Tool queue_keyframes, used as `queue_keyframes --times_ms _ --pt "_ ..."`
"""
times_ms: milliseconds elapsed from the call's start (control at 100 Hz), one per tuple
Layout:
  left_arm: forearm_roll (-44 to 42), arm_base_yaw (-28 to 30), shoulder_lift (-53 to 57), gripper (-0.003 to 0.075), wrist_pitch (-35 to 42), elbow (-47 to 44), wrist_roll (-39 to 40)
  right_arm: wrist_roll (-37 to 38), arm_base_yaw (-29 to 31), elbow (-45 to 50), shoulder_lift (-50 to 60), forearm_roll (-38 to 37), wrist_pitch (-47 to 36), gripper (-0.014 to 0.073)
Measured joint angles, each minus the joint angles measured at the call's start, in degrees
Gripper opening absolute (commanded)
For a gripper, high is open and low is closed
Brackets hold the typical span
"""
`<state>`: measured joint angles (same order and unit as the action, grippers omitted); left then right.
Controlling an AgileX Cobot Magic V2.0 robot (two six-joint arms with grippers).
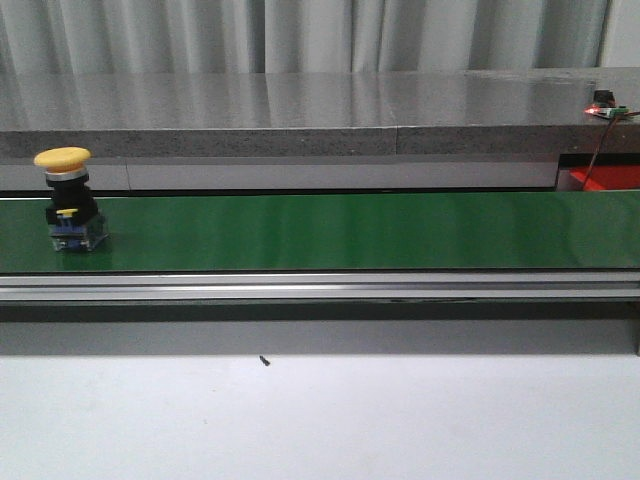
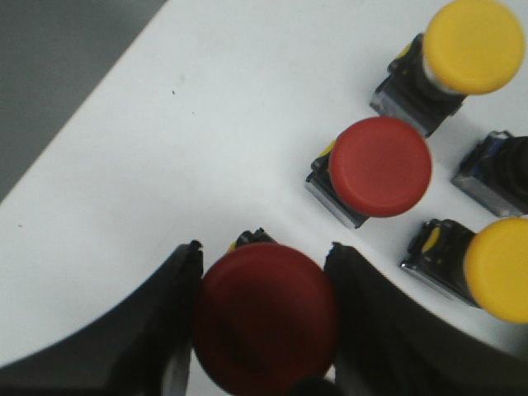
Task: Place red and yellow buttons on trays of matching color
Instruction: 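Grasp a red push-button with the left gripper and carry it over the belt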
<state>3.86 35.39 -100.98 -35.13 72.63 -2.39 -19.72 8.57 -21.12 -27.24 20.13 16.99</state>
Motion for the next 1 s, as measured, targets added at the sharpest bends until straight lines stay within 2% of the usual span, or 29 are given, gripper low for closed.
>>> queue_keyframes --times_ms 140,310,710,1000 --pt "-0.1 -0.2 4.9 0.0151 -1.5 0.0 -0.4 0.0 0.0 0.0 0.0 0.0 0.0 -0.0068" --pt "-0.5 -3.5 7.9 0.0151 -3.9 0.0 -1.9 0.0 0.0 0.0 0.0 0.0 0.0 -0.0068" --pt "-0.4 -15.0 8.2 0.0151 -7.6 0.0 -2.1 0.0 0.0 0.0 0.0 0.0 0.0 -0.0068" --pt "0.0 -19.0 5.8 0.0151 -7.2 0.0 -2.1 0.0 0.0 0.0 0.0 0.0 0.0 -0.0068"
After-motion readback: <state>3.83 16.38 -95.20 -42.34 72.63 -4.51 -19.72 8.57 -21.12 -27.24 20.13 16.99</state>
